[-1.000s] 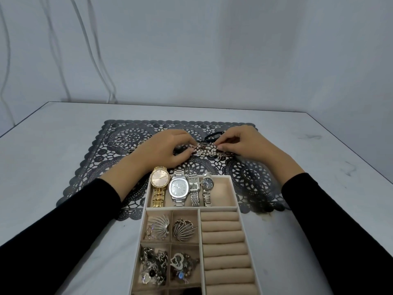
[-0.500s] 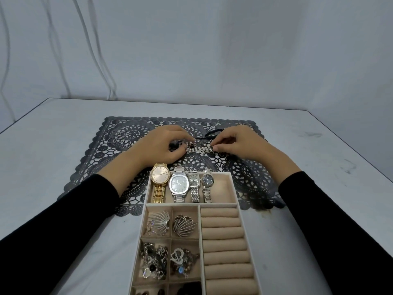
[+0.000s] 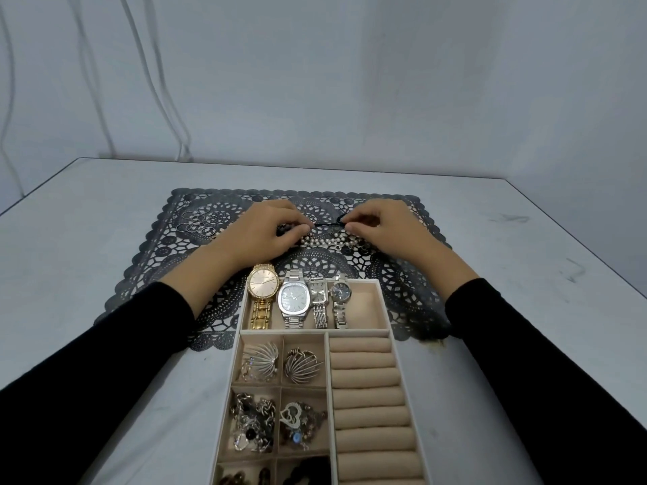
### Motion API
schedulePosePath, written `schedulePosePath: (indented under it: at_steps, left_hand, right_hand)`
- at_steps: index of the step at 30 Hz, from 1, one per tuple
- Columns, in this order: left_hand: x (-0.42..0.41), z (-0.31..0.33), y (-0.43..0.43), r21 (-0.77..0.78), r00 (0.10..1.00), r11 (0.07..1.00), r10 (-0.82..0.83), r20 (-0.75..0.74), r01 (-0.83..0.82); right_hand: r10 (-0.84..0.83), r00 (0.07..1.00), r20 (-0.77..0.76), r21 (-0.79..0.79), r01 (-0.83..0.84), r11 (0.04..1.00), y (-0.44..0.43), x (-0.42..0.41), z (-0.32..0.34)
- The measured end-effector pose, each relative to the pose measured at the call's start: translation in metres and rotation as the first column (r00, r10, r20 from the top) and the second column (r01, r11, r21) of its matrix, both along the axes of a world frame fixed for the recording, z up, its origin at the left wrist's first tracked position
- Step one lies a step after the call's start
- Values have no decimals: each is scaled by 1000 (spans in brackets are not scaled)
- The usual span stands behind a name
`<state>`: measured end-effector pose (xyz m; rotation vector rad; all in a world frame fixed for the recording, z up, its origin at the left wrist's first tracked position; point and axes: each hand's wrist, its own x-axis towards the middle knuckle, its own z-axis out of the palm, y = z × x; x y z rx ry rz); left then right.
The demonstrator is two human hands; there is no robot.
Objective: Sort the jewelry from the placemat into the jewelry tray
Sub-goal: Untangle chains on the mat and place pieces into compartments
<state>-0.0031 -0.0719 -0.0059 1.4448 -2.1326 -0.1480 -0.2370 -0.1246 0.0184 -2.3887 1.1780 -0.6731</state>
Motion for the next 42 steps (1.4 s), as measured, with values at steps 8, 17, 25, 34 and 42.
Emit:
schedulePosePath:
  at_steps: [8, 17, 25, 34, 42]
  left_hand:
    - [3, 6, -1, 109, 999, 993, -53, 10, 52]
    - [4, 20, 0, 255, 993, 964, -97, 69, 76]
    - [0, 23, 3, 287, 998, 957, -16, -57, 32]
    - [5, 20, 3, 296, 984, 955, 51, -170, 2]
    - [5, 17, 6, 247, 917, 969, 97, -388, 2]
  right_hand:
    - [7, 997, -83, -9, -7, 1000, 1, 18, -2]
    - [27, 987, -160, 76, -15, 997, -2, 18, 2]
    - [22, 993, -119, 76, -13, 997, -6, 17, -2]
    - [28, 995, -96, 103, -18, 994, -6, 15, -4]
    - [-1, 1000, 26, 110, -2, 994, -2, 11, 0]
